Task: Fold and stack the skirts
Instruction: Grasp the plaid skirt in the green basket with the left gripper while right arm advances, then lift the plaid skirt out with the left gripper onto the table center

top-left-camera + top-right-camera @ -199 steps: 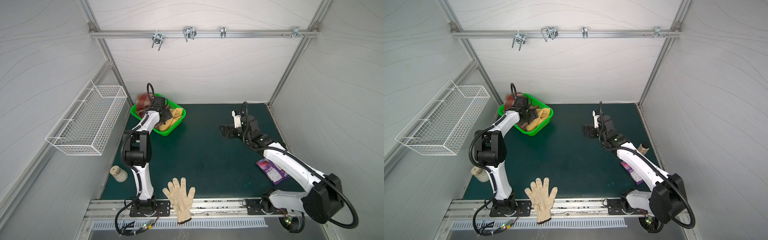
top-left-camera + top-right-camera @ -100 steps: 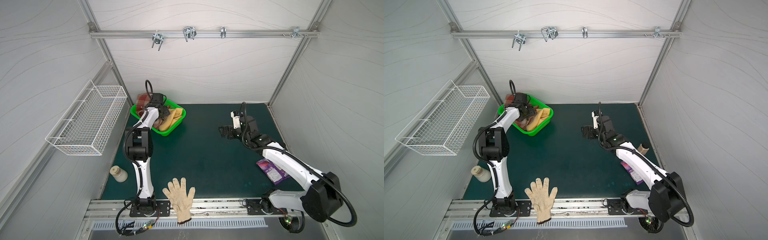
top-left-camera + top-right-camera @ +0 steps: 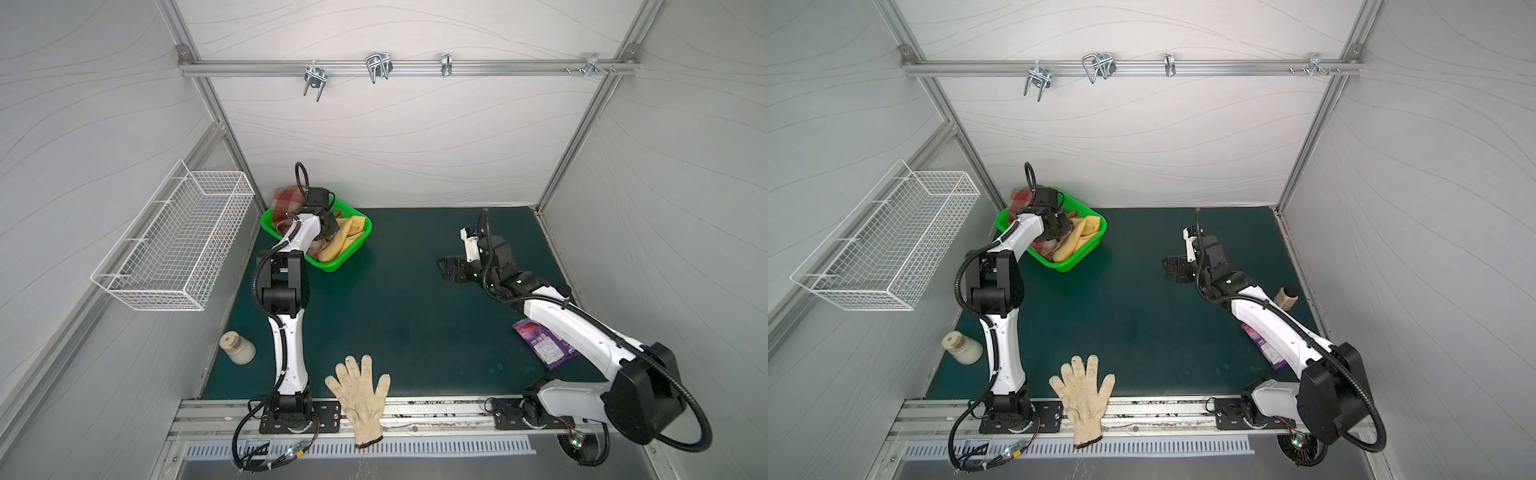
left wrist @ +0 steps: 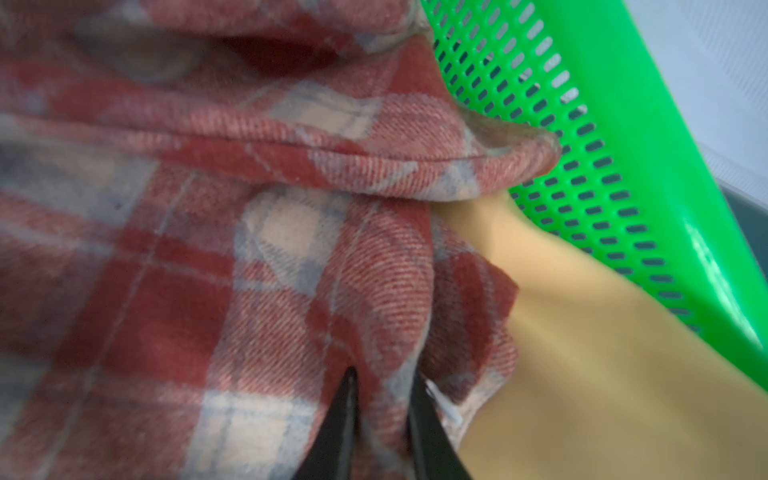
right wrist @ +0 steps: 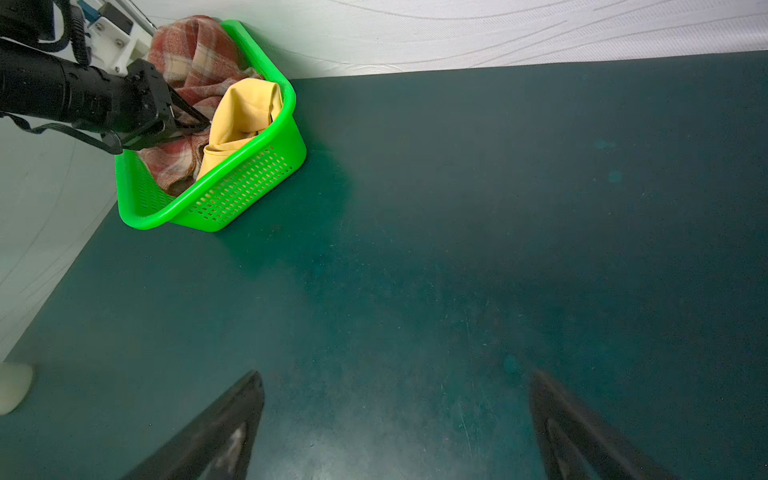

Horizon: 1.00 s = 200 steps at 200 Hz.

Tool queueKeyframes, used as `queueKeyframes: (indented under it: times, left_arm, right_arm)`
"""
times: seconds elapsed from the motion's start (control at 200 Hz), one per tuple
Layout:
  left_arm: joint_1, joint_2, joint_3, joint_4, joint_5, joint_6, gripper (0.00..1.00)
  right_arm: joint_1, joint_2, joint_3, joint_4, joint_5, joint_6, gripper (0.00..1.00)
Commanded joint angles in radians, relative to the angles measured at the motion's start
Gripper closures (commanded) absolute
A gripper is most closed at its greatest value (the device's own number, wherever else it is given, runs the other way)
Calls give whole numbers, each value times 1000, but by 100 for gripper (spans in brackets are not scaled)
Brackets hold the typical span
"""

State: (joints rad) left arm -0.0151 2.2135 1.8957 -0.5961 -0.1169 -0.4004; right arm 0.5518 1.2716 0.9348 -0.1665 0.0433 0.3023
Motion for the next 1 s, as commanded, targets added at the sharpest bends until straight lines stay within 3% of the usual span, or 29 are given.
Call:
queueKeyframes:
  times: [0.0,0.29,0.7,0.996]
  left_arm:
    - [0,1,48,-12,4,8,99]
    - [2,-111,45,-19,80,-24,100]
    - [-2,-317,57,-42,285,-112,100]
    - [-51,-418,112,-71,376,-145,100]
  right_arm:
    - [8,-20,-10,2,-8,17,1]
    - [9,-30,-3,9,-31,20,1]
    - [27,-34,70,8,-120,36,1]
    - [57,-55,108,7,-124,34,1]
